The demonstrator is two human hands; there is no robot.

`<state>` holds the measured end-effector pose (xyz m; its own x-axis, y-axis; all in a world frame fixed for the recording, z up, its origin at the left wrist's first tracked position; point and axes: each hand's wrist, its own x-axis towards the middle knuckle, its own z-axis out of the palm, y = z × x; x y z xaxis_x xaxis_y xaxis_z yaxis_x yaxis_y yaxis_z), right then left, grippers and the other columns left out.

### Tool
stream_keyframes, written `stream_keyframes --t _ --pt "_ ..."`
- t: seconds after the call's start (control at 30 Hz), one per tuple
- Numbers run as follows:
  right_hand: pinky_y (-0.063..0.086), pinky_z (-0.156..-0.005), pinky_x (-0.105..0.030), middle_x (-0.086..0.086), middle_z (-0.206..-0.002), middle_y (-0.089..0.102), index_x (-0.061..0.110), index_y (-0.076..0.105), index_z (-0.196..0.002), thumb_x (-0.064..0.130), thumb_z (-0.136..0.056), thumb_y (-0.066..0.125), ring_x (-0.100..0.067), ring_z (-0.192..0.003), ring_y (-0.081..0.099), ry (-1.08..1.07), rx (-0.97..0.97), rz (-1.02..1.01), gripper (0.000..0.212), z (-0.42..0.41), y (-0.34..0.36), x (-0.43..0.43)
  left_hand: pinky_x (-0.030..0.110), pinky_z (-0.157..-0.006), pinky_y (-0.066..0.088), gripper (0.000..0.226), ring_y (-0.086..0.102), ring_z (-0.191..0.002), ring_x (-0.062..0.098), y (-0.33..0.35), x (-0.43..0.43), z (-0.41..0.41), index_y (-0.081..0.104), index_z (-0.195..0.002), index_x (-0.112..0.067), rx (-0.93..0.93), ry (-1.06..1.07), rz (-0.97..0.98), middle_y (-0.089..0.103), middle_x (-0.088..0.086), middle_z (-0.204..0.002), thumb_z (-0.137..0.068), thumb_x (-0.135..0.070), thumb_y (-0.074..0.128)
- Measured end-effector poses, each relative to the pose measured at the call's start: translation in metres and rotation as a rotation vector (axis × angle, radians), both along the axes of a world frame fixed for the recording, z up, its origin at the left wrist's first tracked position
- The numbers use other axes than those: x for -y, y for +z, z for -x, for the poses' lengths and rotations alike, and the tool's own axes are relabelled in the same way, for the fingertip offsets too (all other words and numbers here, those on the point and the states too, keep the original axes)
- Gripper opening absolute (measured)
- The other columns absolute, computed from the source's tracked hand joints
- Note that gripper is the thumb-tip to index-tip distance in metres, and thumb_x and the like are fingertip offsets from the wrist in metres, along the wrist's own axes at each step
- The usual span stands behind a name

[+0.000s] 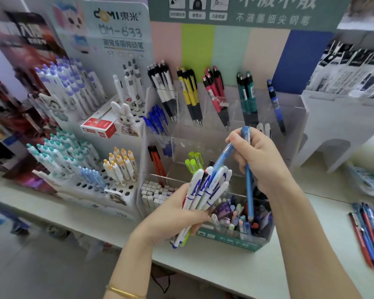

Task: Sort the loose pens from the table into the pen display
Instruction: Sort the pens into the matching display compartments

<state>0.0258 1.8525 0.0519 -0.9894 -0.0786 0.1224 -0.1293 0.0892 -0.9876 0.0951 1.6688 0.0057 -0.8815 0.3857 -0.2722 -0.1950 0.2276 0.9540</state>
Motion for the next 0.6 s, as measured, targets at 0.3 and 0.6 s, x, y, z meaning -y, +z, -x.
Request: stream_keyframes --t 0.3,0.6 --pt "0.031 -0.033 -0.02 0.005 -0.05 0.045 0.006 0.057 -0.091 0.023 -0.095 0.056 -0.006 -0.036 0.036 0.003 0.118 -0.011 0.017 0.013 0.008 0.057 0.021 -0.054 0.046 0.037 0.059 -0.056 0.006 0.003 0.056 0.029 0.053 -0.12 -0.014 0.031 -0.071 -0.121 0.063 -0.009 -0.062 -0.09 0.007 0.056" --pt "0.056 -0.057 -0.042 0.001 -0.073 0.057 0.026 0.048 -0.085 0.031 -0.095 0.057 -0.017 -0.058 0.063 -0.568 -0.268 -0.159 0.015 0.01 0.002 0.095 0.028 -0.058 0.051 0.024 0.055 -0.063 0.018 -0.019 0.127 0.06 0.055 -0.097 -0.003 0.13 -0.076 -0.41 0.054 0.009 -0.071 -0.078 -0.011 0.068"
